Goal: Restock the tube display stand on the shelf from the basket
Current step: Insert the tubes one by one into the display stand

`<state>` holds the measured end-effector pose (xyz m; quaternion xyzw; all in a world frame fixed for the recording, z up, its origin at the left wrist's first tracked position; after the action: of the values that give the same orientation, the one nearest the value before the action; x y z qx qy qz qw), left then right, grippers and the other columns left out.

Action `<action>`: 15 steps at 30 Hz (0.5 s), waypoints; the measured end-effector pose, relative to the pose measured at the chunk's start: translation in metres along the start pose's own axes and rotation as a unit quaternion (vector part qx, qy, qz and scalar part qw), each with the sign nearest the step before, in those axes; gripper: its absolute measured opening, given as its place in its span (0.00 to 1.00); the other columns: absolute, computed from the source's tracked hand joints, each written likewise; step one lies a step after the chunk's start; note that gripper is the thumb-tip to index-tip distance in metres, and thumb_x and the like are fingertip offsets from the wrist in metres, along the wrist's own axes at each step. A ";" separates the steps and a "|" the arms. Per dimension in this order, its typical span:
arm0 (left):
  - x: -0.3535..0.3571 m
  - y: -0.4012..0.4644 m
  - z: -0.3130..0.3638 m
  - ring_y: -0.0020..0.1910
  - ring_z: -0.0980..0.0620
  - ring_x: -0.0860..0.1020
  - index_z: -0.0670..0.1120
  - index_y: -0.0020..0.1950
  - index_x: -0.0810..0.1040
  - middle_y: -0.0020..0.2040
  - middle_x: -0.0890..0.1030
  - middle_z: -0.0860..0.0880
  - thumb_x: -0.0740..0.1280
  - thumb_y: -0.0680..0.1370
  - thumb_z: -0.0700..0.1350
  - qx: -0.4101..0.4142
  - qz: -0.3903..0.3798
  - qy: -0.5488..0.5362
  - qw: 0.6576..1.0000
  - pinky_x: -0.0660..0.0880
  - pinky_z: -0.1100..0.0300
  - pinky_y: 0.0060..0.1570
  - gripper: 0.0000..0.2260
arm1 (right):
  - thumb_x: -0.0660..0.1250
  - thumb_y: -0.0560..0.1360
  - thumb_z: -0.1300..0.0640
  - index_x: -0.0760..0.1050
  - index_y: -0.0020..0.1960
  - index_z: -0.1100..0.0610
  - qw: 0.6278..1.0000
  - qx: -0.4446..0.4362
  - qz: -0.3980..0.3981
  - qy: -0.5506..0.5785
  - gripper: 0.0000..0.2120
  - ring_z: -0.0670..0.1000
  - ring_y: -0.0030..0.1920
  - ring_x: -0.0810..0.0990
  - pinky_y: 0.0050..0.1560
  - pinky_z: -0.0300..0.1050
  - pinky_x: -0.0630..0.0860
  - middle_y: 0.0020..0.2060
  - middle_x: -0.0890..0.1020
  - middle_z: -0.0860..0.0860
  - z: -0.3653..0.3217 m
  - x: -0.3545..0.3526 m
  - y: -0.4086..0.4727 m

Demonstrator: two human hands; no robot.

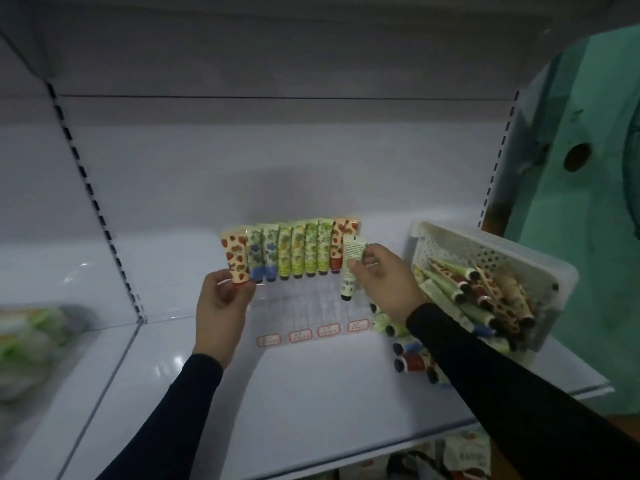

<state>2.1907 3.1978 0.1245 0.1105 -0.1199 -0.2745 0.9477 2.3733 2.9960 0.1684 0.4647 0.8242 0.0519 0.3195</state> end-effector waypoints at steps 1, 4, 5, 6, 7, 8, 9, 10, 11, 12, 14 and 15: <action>-0.002 0.001 -0.003 0.44 0.51 0.81 0.52 0.49 0.72 0.45 0.83 0.47 0.70 0.77 0.37 -0.001 0.004 -0.003 1.000 0.75 0.59 0.44 0.12 | 0.66 0.77 0.46 0.74 0.51 0.58 1.000 0.006 -0.003 0.006 0.14 0.52 0.47 0.80 0.50 0.50 0.78 0.45 0.81 0.51 0.000 0.004 0.004; -0.006 0.003 -0.014 0.47 0.52 0.82 0.52 0.52 0.74 0.48 0.84 0.49 0.70 0.77 0.37 -0.003 0.004 0.002 1.000 0.75 0.61 0.44 0.11 | 0.67 0.76 0.45 0.74 0.51 0.60 0.999 0.022 -0.002 0.023 0.17 0.58 0.47 0.80 0.52 0.56 0.78 0.46 0.81 0.57 0.004 0.011 0.014; -0.006 0.005 -0.017 0.48 0.52 0.82 0.51 0.54 0.76 0.49 0.84 0.49 0.69 0.77 0.37 0.001 0.000 0.005 1.000 0.76 0.62 0.44 0.11 | 0.67 0.76 0.45 0.74 0.51 0.61 0.999 0.026 0.000 0.026 0.18 0.60 0.47 0.79 0.52 0.57 0.78 0.46 0.80 0.59 0.005 0.012 0.017; -0.007 0.006 -0.019 0.49 0.52 0.82 0.50 0.56 0.77 0.50 0.84 0.49 0.69 0.77 0.38 0.006 -0.004 0.008 1.000 0.77 0.64 0.44 0.10 | 0.67 0.76 0.45 0.74 0.50 0.61 0.999 0.028 0.001 0.028 0.18 0.61 0.47 0.79 0.52 0.57 0.77 0.46 0.80 0.60 0.007 0.014 0.019; -0.007 0.006 -0.022 0.50 0.52 0.82 0.48 0.57 0.77 0.51 0.84 0.48 0.69 0.78 0.38 0.007 -0.005 0.012 1.000 0.77 0.66 0.43 0.10 | 0.67 0.76 0.46 0.74 0.50 0.62 0.999 0.027 0.002 0.030 0.18 0.62 0.47 0.79 0.51 0.57 0.77 0.46 0.80 0.61 0.007 0.016 0.020; -0.008 0.007 -0.023 0.50 0.52 0.82 0.47 0.57 0.77 0.50 0.83 0.48 0.69 0.78 0.38 0.009 -0.006 0.014 1.000 0.77 0.68 0.41 0.09 | 0.67 0.76 0.46 0.73 0.50 0.63 0.999 0.024 0.004 0.035 0.19 0.63 0.47 0.78 0.51 0.58 0.77 0.46 0.79 0.63 0.008 0.018 0.021; -0.009 0.007 -0.025 0.50 0.52 0.82 0.47 0.56 0.78 0.50 0.83 0.48 0.69 0.78 0.38 0.010 -0.007 0.015 1.000 0.77 0.69 0.41 0.09 | 0.67 0.76 0.46 0.73 0.50 0.64 0.999 0.021 0.007 0.041 0.19 0.64 0.47 0.78 0.50 0.59 0.76 0.46 0.79 0.65 0.008 0.020 0.022; -0.009 0.007 -0.026 0.49 0.52 0.82 0.46 0.56 0.78 0.50 0.84 0.48 0.69 0.78 0.38 0.011 -0.008 0.015 1.000 0.77 0.69 0.41 0.08 | 0.67 0.77 0.47 0.72 0.49 0.64 0.999 0.019 0.011 0.045 0.19 0.65 0.46 0.78 0.48 0.59 0.76 0.45 0.78 0.65 0.008 0.022 0.022; -0.009 0.007 -0.027 0.50 0.53 0.82 0.46 0.57 0.78 0.50 0.84 0.49 0.69 0.78 0.38 0.012 -0.009 0.017 1.000 0.77 0.69 0.41 0.09 | 0.67 0.77 0.47 0.72 0.48 0.64 0.998 0.017 0.017 0.052 0.18 0.65 0.45 0.78 0.47 0.59 0.77 0.44 0.78 0.66 0.008 0.023 0.021; -0.009 0.007 -0.028 0.50 0.53 0.82 0.46 0.58 0.78 0.51 0.83 0.49 0.69 0.78 0.39 0.012 -0.010 0.022 1.000 0.77 0.69 0.41 0.09 | 0.67 0.77 0.48 0.72 0.47 0.64 0.998 0.016 0.023 0.059 0.17 0.64 0.44 0.78 0.46 0.58 0.77 0.44 0.78 0.65 0.009 0.024 0.021; -0.009 0.008 -0.029 0.51 0.53 0.81 0.45 0.59 0.77 0.52 0.83 0.50 0.69 0.78 0.40 0.014 -0.011 0.031 0.999 0.77 0.68 0.43 0.11 | 0.68 0.77 0.49 0.71 0.45 0.61 0.997 0.009 0.032 0.064 0.15 0.58 0.39 0.78 0.44 0.53 0.78 0.40 0.78 0.62 0.010 0.025 0.021; -0.009 0.009 -0.030 0.52 0.52 0.81 0.45 0.59 0.77 0.52 0.83 0.50 0.69 0.77 0.40 0.015 -0.009 0.030 0.999 0.78 0.68 0.43 0.11 | 0.68 0.76 0.49 0.71 0.43 0.58 0.998 0.002 0.033 0.061 0.13 0.51 0.36 0.77 0.41 0.46 0.78 0.37 0.78 0.58 0.009 0.025 0.021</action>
<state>2.1959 3.2144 0.0969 0.1339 -0.0945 -0.2780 0.9465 2.3846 3.0261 0.1576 0.4886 0.8263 0.0892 0.2656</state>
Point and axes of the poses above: each hand's wrist, its own y-axis towards the middle knuckle, its own x-axis out of the palm, z = x × y, the point moved 7 cm from there along y, towards the middle knuckle
